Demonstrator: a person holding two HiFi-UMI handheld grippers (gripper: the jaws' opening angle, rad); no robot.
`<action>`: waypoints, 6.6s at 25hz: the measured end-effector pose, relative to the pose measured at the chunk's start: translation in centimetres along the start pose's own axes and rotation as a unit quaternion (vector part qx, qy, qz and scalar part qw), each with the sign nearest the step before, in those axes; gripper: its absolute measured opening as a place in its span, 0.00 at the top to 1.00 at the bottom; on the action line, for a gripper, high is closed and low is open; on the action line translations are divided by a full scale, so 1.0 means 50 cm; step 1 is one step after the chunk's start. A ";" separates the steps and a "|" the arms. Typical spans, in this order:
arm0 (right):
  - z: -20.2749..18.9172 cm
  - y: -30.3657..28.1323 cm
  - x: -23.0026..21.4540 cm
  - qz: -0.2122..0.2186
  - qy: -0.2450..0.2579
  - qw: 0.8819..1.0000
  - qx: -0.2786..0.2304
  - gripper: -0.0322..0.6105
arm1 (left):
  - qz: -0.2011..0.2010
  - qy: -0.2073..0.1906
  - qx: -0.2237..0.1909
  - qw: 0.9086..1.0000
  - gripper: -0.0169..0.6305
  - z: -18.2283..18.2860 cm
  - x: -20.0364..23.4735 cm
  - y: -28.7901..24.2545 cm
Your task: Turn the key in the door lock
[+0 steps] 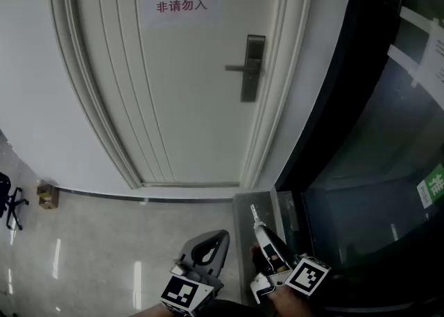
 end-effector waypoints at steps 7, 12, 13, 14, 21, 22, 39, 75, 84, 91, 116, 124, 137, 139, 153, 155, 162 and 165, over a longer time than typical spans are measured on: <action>0.044 -0.174 -0.051 -0.012 0.020 1.000 -0.010 0.92 | -0.006 0.003 0.002 1.000 0.97 0.030 0.144 -0.103; 0.076 -0.238 -0.092 -0.027 0.006 0.999 -0.027 0.92 | -0.021 0.012 0.004 1.000 0.97 0.029 0.202 -0.164; 0.086 -0.247 -0.100 -0.028 0.003 0.999 -0.030 0.92 | -0.023 0.013 0.004 1.000 0.97 0.029 0.207 -0.174; 0.097 -0.257 -0.107 -0.029 0.001 0.999 -0.033 0.92 | -0.023 0.015 0.004 1.000 0.96 0.030 0.212 -0.184; 0.177 -0.358 -0.166 -0.019 0.012 0.999 -0.035 0.92 | -0.011 0.016 0.011 1.000 0.97 0.034 0.264 -0.284; 0.189 -0.371 -0.178 -0.016 0.011 0.999 -0.034 0.92 | -0.009 0.016 0.013 1.000 0.97 0.034 0.268 -0.302; 0.442 -0.582 -0.428 0.025 -0.089 0.995 -0.035 0.92 | 0.047 -0.015 0.019 0.999 0.97 0.061 0.274 -0.606; 0.492 -0.750 -0.588 -0.035 -0.177 0.980 -0.089 0.92 | -0.022 0.005 0.026 0.999 0.97 0.074 0.404 -0.822; 0.497 -0.766 -0.595 -0.034 -0.199 0.975 -0.094 0.92 | -0.015 0.004 0.025 1.000 0.97 0.074 0.411 -0.827; 0.500 -0.776 -0.591 -0.040 -0.223 0.969 -0.099 0.92 | -0.012 0.004 0.023 1.000 0.96 0.079 0.411 -0.831; 0.520 -0.826 -0.607 -0.053 -0.206 0.972 -0.096 0.92 | -0.017 0.001 0.024 1.000 0.97 0.082 0.414 -0.862; 0.514 -0.815 -0.599 -0.046 -0.195 0.975 -0.093 0.91 | -0.018 -0.002 0.018 1.000 0.97 0.089 0.403 -0.845; 0.484 -0.748 -0.553 -0.025 -0.196 0.977 -0.076 0.92 | -0.027 -0.008 0.010 1.000 0.97 0.093 0.359 -0.822; 0.479 -0.735 -0.544 -0.021 -0.188 0.979 -0.071 0.92 | -0.028 -0.008 0.008 1.000 0.97 0.094 0.351 -0.818; 0.467 -0.686 -0.525 -0.011 -0.180 0.982 -0.058 0.93 | -0.025 -0.016 0.001 1.000 0.97 0.095 0.307 -0.794; 0.469 -0.683 -0.525 -0.011 -0.179 0.982 -0.058 0.93 | -0.024 -0.017 0.000 1.000 0.96 0.095 0.303 -0.793; 0.470 -0.683 -0.523 -0.006 -0.179 0.982 -0.058 0.93 | -0.021 -0.017 0.000 1.000 0.97 0.096 0.300 -0.791; 0.471 -0.685 -0.523 -0.006 -0.178 0.982 -0.057 0.93 | -0.022 -0.018 0.000 1.000 0.96 0.096 0.301 -0.792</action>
Point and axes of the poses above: the fingertips, and each gripper's own axes: y backward along the fingers, x to its left, z out of its top, the point moved 7 cm from there along y, backward along the fingers, and after that the axes turned 10 degrees about z, right-handed, at the moved point
